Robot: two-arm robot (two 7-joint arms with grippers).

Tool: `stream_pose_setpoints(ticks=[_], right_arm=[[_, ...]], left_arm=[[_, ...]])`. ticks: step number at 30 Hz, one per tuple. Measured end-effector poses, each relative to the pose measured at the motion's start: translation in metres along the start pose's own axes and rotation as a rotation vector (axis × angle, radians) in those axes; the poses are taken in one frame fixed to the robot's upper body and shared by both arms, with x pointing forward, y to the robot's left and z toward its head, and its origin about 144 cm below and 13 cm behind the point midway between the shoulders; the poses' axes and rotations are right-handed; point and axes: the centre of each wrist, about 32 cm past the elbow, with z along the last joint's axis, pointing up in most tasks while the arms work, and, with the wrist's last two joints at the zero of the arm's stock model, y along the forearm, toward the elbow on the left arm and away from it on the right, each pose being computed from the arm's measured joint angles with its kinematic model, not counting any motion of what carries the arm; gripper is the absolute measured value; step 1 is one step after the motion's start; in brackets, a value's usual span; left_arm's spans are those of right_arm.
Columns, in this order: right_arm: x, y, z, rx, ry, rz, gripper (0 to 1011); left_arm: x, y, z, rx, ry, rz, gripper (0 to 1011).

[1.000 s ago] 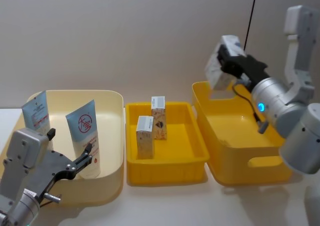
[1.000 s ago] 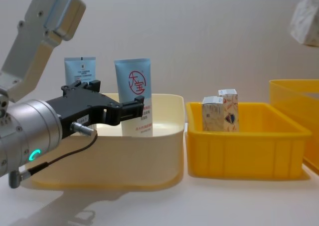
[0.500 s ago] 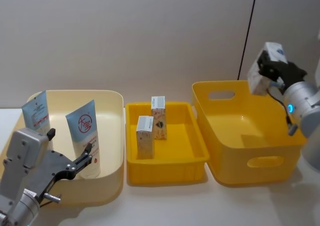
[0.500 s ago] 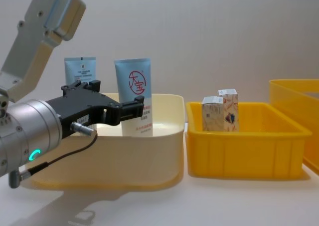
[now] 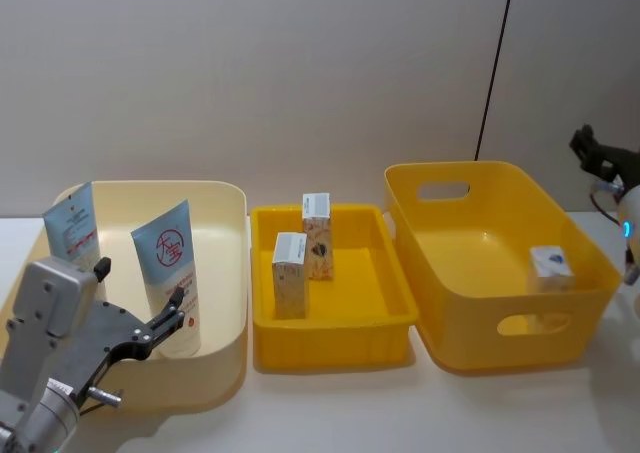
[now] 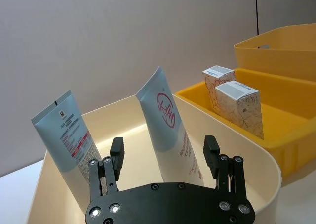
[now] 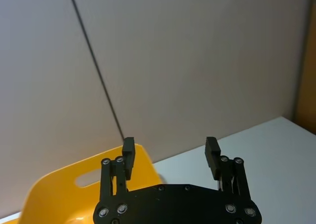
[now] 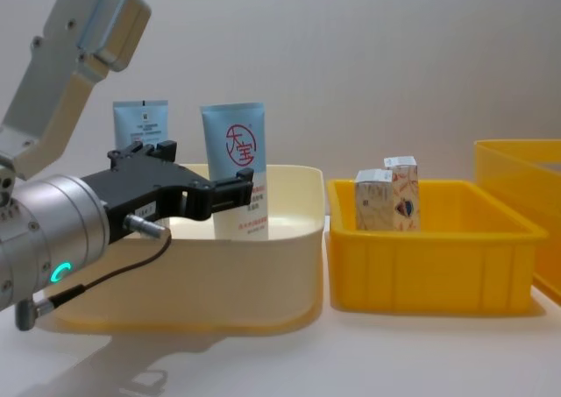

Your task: Bimanual collaborative sorting of washing and personal care products

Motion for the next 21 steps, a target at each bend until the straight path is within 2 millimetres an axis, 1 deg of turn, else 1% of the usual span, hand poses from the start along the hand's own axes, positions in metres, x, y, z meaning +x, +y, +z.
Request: stream_pose_setpoints(ticks=[1, 2, 6, 21], right_arm=[[0.001, 0.001, 0.000, -0.001, -0.002, -0.007, 867], [0.002, 0.001, -0.001, -0.002, -0.003, -0.014, 918], [0.006, 0.004, -0.002, -0.007, -0.009, -0.040, 1001], [0.015, 0.009, -0.005, -0.013, -0.019, -0.094, 1001]], left_arm=[[0.000, 0.000, 0.000, 0.000, 0.000, 0.000, 1002], [0.000, 0.000, 0.000, 0.000, 0.000, 0.000, 1002], [0.000, 0.000, 0.000, 0.000, 0.000, 0.000, 1002], [0.000, 0.000, 0.000, 0.000, 0.000, 0.000, 1002]])
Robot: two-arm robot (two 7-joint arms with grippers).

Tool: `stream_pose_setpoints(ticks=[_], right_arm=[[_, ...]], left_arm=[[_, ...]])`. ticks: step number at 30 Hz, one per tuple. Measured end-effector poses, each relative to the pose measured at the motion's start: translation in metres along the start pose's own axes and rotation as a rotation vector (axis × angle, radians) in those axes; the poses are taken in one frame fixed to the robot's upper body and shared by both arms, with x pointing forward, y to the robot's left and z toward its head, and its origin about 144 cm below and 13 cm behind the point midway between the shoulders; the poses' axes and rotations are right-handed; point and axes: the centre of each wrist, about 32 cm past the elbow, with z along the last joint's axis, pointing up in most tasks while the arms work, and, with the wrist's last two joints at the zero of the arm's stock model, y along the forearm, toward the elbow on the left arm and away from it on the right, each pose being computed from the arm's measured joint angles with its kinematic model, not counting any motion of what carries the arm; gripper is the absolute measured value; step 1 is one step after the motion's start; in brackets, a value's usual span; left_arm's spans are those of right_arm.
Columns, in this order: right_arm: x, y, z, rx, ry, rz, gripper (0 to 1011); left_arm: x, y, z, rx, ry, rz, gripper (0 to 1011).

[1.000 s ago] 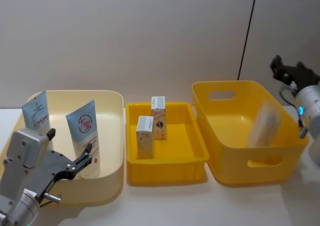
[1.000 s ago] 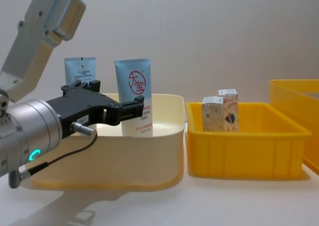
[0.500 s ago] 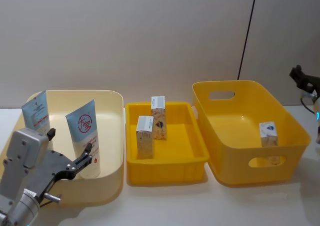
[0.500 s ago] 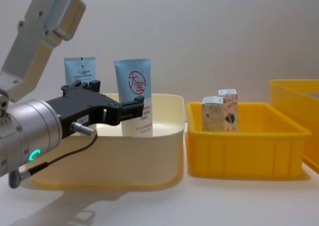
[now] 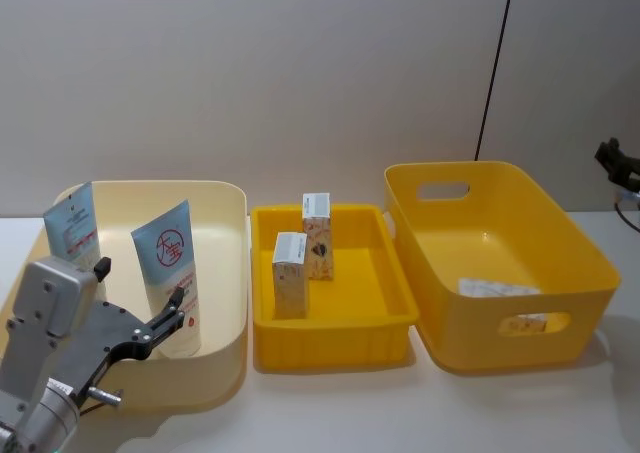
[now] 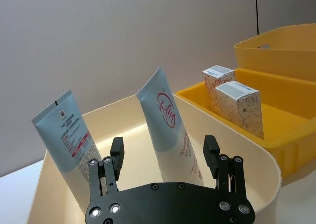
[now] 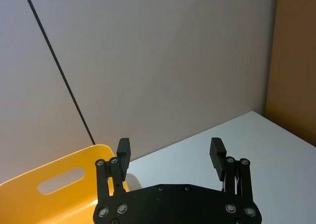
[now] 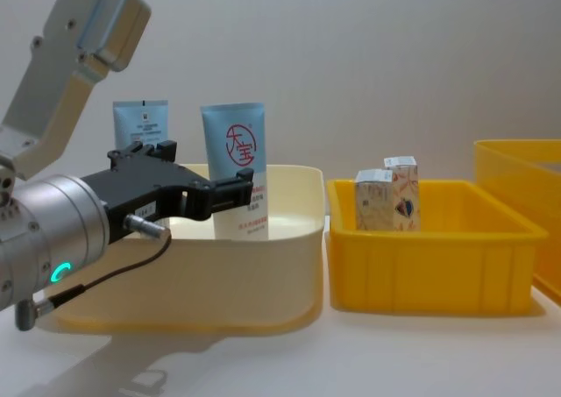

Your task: Bimanual collaborative sorting of washing and personal care products

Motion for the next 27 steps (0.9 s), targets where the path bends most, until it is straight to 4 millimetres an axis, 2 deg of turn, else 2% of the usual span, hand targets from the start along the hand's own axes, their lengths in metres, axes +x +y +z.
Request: stream_pose_setpoints(ticks=[9, 27], right_arm=[[0.002, 0.001, -0.001, -0.002, -0.001, -0.010, 1001], [0.003, 0.002, -0.001, -0.003, -0.003, -0.018, 1001]], left_arm=[[0.006, -0.003, -0.002, 0.008, 0.011, -0.020, 1002], [0.054, -0.028, -0.015, 0.081, 0.074, -0.155, 1002]])
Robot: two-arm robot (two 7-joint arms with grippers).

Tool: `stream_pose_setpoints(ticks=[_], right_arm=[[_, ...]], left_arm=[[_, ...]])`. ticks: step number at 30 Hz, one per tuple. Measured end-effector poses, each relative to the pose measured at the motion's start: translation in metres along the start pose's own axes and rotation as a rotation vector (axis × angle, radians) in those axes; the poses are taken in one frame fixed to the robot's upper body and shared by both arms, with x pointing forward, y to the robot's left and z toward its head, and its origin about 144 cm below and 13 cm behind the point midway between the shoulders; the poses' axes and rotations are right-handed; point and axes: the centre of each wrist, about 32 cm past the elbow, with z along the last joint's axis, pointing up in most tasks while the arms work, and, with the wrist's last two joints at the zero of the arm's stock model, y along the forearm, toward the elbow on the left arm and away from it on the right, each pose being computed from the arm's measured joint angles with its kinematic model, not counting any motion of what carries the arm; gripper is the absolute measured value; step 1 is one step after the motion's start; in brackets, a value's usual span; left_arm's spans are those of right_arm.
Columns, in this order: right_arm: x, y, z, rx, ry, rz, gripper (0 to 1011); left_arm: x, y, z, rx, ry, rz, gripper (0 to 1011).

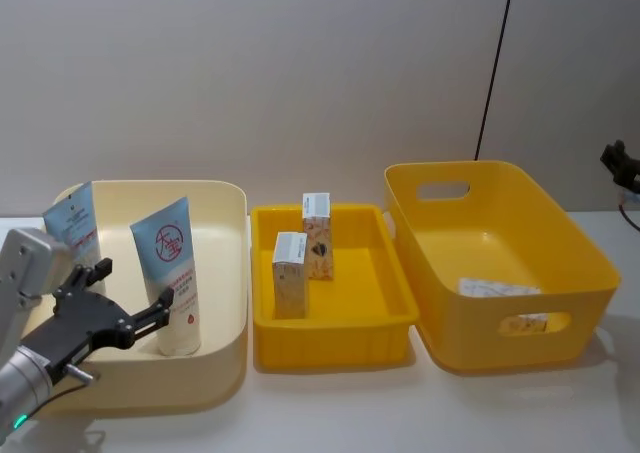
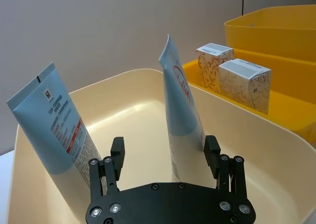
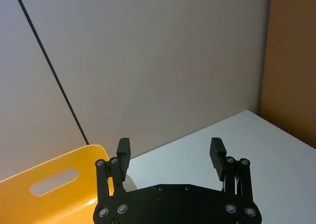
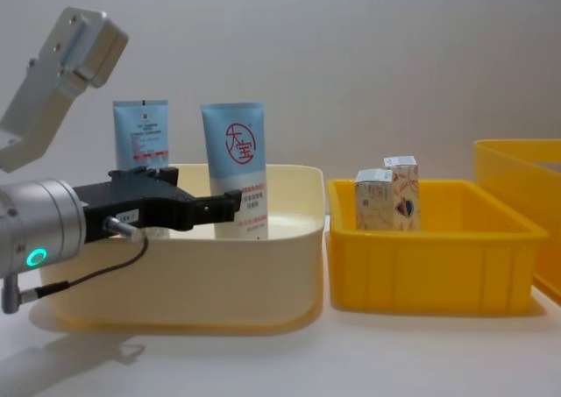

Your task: Bimanual collaborative sorting of washing and personal care products

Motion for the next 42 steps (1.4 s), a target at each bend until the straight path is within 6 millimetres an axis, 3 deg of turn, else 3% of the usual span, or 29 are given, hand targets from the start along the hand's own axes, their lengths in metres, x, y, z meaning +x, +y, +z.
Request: stream_pose_setpoints(ticks=[13, 36, 42], right_arm=[[0.000, 0.000, 0.000, -0.001, 0.000, -0.002, 1001], [0.000, 0.000, 0.000, -0.001, 0.000, -0.002, 1001], [0.000, 0.000, 0.000, -0.001, 0.000, -0.002, 1001]], left_arm=[[0.025, -0.020, 0.001, 0.008, 0.031, -0.103, 1002], [0.025, -0.036, 0.005, -0.003, 0.053, -0.184, 1002], [0.024, -0.037, 0.005, -0.001, 0.054, -0.191, 872]])
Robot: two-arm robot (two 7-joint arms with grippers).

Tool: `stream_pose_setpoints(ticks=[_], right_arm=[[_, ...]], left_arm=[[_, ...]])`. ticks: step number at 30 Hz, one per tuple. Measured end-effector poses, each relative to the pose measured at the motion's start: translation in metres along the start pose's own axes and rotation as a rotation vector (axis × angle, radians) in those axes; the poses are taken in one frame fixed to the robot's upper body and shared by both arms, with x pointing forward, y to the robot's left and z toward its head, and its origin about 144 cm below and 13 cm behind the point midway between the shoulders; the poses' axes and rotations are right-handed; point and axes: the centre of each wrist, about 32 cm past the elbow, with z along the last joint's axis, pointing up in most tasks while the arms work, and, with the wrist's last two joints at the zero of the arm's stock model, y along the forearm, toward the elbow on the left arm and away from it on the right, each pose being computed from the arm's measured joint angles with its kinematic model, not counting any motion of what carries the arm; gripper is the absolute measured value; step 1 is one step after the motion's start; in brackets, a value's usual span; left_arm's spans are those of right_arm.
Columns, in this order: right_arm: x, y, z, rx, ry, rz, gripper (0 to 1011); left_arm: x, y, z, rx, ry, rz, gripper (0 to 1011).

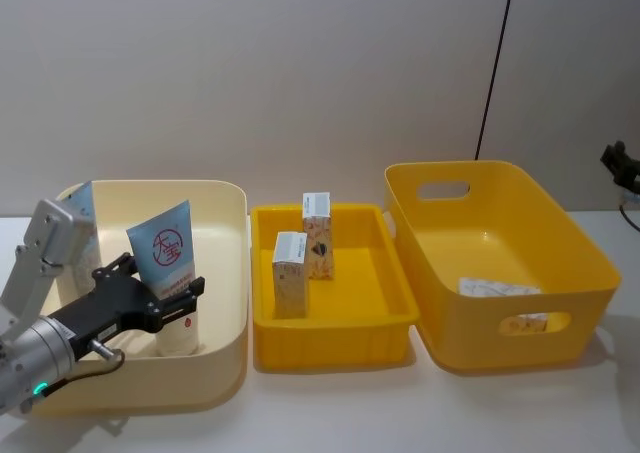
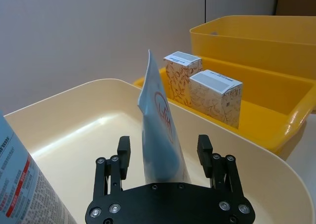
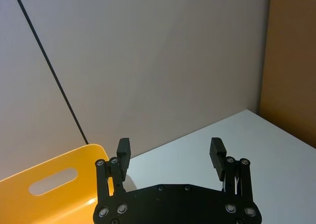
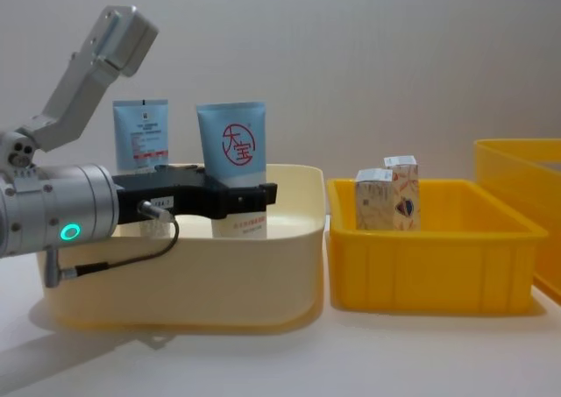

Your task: Bimanual collaborative sorting of washing and personal care products

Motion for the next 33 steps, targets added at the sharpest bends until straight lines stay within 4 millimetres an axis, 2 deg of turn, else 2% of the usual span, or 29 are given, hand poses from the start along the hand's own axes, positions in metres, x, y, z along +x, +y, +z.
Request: stream_pose_setpoints(ticks=[7, 8, 9, 12, 13, 17, 27, 33], right_arm=[[0.0000, 0.0000, 0.0000, 0.000, 0.000, 0.000, 1001], [0.0000, 0.0000, 0.0000, 0.000, 0.000, 0.000, 1001], [0.0000, 0.0000, 0.0000, 0.000, 0.000, 0.000, 1001], [0.0000, 0.0000, 0.0000, 0.000, 0.000, 0.000, 1001], [0.0000, 0.0000, 0.0000, 0.000, 0.000, 0.000, 1001], [0.0000, 0.0000, 0.0000, 0.000, 0.000, 0.000, 1001], [0.0000, 0.0000, 0.0000, 0.000, 0.000, 0.000, 1001], [0.0000, 0.0000, 0.0000, 0.000, 0.000, 0.000, 1001]], left_arm=[[-0.0001, -0.0008, 0.0001, 0.002, 0.000, -0.003, 683], [-0.0002, -0.0009, 0.0001, 0.002, 0.001, -0.004, 683], [-0.0002, -0.0009, 0.0001, 0.002, 0.001, -0.004, 627], [-0.0002, -0.0011, 0.0001, 0.003, 0.001, -0.005, 545], [-0.0002, -0.0012, 0.0001, 0.003, 0.000, -0.006, 481], [-0.0003, -0.0014, 0.0002, 0.003, 0.000, -0.006, 386], [-0.0003, -0.0017, 0.0003, 0.004, 0.001, -0.008, 312], [-0.0002, -0.0017, 0.0003, 0.004, 0.001, -0.008, 303]])
